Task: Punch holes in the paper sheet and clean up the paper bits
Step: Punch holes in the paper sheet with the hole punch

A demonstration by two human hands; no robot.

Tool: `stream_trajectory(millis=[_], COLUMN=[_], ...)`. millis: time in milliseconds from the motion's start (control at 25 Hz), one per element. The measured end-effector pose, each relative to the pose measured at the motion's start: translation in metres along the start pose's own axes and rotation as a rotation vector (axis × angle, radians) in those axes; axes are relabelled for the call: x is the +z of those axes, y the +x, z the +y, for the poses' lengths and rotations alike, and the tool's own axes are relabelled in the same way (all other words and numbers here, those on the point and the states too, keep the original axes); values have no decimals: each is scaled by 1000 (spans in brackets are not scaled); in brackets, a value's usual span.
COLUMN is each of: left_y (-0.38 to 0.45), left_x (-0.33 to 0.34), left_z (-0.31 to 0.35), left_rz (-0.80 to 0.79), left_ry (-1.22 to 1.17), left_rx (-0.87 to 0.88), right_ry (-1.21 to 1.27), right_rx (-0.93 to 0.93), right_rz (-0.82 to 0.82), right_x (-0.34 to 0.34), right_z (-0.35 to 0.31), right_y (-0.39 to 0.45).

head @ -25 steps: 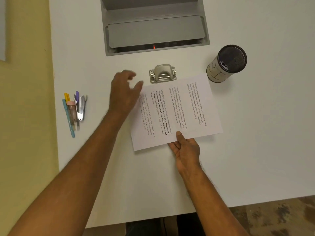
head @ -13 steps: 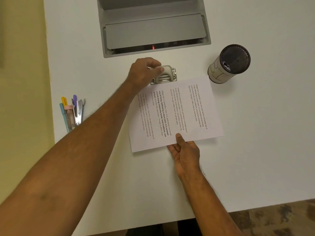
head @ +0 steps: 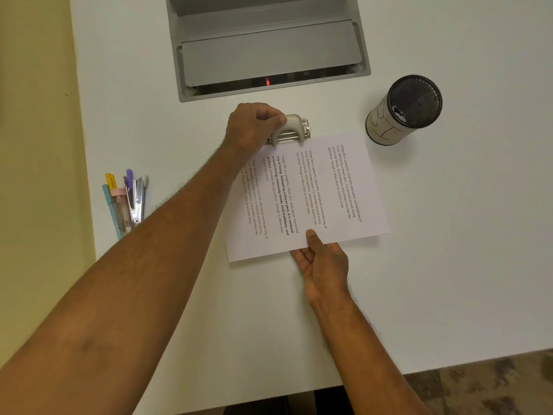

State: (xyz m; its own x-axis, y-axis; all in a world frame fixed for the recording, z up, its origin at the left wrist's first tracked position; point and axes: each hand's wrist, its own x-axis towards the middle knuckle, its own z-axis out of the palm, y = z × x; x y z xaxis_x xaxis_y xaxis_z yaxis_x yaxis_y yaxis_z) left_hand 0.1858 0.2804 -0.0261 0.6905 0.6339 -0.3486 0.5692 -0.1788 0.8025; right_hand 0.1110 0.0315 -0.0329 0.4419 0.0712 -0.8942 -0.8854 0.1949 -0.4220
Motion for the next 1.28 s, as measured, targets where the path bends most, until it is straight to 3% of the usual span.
stream_trajectory(millis=[1280], left_y=[-1], left_x=[-2], left_z=[17], left_rz=[-29], left_ry=[16], left_rx=[-107], right_ry=[-21], right_rx=[-5], right_rz=[8], right_x=[16], right_z=[-2], right_y=[6])
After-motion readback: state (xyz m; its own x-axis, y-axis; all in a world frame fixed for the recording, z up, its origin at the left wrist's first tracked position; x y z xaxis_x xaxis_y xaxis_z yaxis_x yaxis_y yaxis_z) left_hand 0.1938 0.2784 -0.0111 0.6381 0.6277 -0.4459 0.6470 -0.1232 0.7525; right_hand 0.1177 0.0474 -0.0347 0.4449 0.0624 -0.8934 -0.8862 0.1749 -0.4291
